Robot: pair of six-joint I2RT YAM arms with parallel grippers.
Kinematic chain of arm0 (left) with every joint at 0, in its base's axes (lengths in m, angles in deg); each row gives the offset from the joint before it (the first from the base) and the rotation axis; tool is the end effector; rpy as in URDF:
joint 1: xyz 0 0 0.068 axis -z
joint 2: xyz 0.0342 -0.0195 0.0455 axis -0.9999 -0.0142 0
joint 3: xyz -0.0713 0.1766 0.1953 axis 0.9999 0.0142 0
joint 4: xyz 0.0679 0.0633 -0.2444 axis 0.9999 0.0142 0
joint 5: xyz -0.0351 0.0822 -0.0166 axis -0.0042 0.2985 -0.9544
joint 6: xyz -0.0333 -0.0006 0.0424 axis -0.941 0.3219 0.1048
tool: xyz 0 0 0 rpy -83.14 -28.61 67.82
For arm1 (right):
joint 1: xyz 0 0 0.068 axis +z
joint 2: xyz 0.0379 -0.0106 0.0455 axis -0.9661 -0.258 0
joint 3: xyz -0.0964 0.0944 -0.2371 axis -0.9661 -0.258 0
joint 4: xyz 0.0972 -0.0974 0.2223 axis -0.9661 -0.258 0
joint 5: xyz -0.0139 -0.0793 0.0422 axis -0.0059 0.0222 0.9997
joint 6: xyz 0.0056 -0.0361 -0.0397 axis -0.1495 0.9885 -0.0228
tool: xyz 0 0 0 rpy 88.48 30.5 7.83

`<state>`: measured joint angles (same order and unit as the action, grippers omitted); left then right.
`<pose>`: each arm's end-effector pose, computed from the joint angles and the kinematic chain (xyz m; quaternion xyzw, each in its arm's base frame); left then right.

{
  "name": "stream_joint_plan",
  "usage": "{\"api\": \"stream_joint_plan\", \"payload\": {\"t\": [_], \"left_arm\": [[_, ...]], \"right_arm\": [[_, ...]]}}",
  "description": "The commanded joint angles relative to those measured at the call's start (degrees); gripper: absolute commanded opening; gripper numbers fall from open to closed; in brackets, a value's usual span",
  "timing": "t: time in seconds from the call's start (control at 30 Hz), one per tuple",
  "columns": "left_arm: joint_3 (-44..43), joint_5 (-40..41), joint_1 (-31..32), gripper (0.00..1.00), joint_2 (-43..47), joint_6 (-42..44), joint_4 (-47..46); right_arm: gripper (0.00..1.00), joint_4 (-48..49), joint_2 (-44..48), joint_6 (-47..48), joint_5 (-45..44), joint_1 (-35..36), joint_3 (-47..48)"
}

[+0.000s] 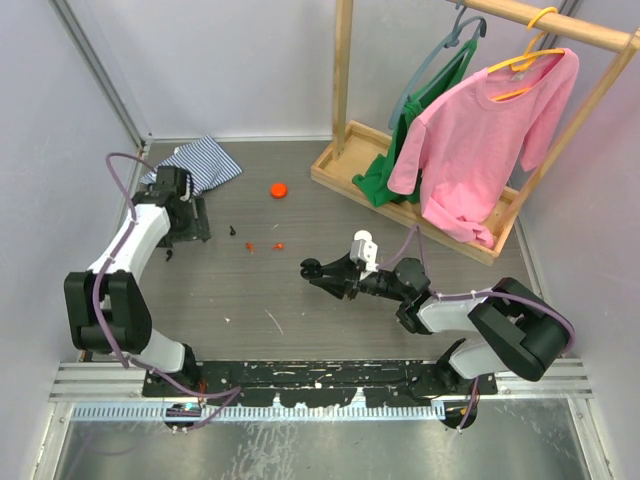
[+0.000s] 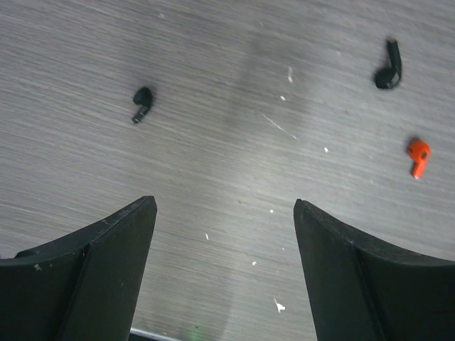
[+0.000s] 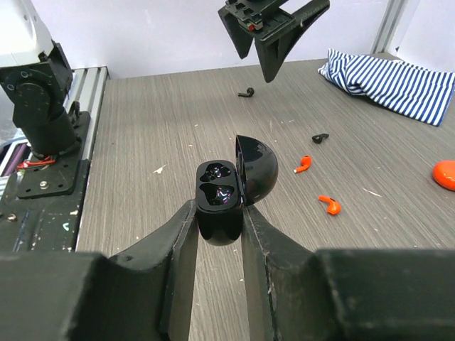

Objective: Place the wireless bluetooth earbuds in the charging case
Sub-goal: Pick up the earbud from the center of the board.

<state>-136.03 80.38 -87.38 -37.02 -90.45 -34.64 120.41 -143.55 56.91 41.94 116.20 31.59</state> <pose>0.2952 -0.0025 0.2554 -0.1154 0.9627 0.0631 0.2363 0.1637 0.1706 0.1970 -0.4239 0.5014 0.4532 0.6030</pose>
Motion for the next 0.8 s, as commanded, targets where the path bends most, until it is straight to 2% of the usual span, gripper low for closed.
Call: {"api": "stream_joint_plan", "payload": {"t": [0.0,0.3,0.77], "left_arm": [[-5.07,1.40,-3.98,0.78,-3.43,-0.80,-0.23],[-7.97,-1.39,-12.38,0.59,-13.14,-1.22,-0.61],[-13.01,-7.40,-17.00,0.38,-22.87,-1.88,-0.24]], "right_arm": [[0.14,1.23,1.38,2.47,-1.88,0.46,0.36],[0.14,-0.47,1.07,4.88,-3.22,2.10,0.74],[0.14,-1.93,0.37,5.90,-3.60,2.90,1.38]]}}
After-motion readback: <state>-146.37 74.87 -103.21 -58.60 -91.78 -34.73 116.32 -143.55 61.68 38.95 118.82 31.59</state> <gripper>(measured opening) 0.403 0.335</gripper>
